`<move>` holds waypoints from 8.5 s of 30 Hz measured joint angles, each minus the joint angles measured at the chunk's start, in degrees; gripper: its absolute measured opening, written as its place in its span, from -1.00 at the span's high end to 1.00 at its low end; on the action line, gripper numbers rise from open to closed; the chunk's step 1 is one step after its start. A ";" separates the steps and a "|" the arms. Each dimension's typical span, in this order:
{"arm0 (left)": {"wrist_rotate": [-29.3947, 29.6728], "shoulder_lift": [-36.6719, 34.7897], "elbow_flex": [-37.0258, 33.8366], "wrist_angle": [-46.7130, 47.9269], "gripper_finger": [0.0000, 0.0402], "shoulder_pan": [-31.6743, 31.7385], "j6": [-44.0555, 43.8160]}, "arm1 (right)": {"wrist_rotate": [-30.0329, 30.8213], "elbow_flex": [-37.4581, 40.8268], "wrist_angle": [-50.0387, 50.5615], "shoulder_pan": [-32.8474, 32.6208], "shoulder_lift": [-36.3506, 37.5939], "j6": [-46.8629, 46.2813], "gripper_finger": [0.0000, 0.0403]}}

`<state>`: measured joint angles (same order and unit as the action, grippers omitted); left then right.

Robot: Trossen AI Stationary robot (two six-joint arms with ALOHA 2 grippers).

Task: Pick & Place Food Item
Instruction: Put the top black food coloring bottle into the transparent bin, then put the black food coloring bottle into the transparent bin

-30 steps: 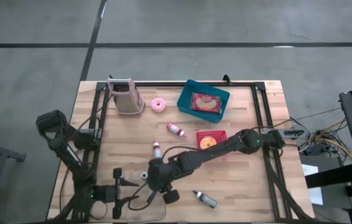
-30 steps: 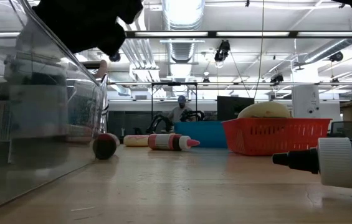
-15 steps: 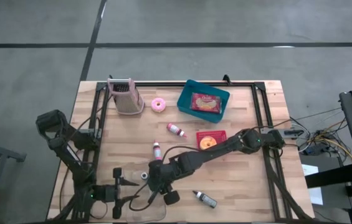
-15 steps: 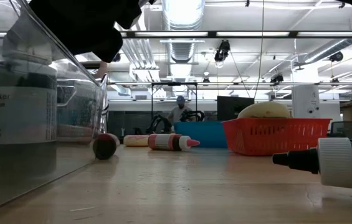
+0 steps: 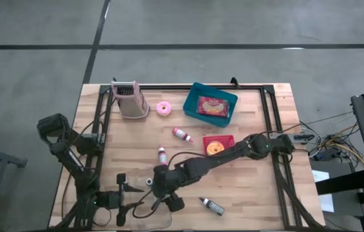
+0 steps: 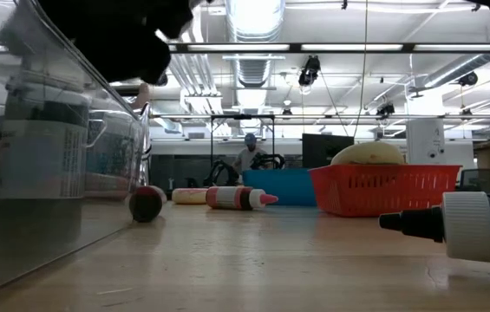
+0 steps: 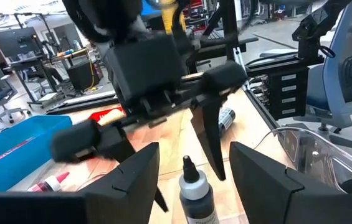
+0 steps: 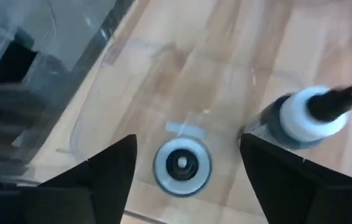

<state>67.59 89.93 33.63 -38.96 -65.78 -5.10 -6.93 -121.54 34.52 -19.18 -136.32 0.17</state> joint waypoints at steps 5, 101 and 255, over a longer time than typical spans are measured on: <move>0.15 0.02 0.01 0.00 0.02 0.00 0.00 | 1.66 -1.05 0.19 -0.01 1.62 0.86 -0.39; 2.14 0.02 -0.22 2.14 0.02 0.00 -1.25 | 12.68 38.41 2.19 -18.32 17.10 -58.66 0.60; -41.15 -3.94 45.17 88.49 0.46 34.01 -12.44 | 27.27 53.03 -61.82 -1.90 27.33 4.90 -0.33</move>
<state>26.44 86.00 78.80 49.53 -31.77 -17.54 20.34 -68.51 -27.29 -21.08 -108.99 5.07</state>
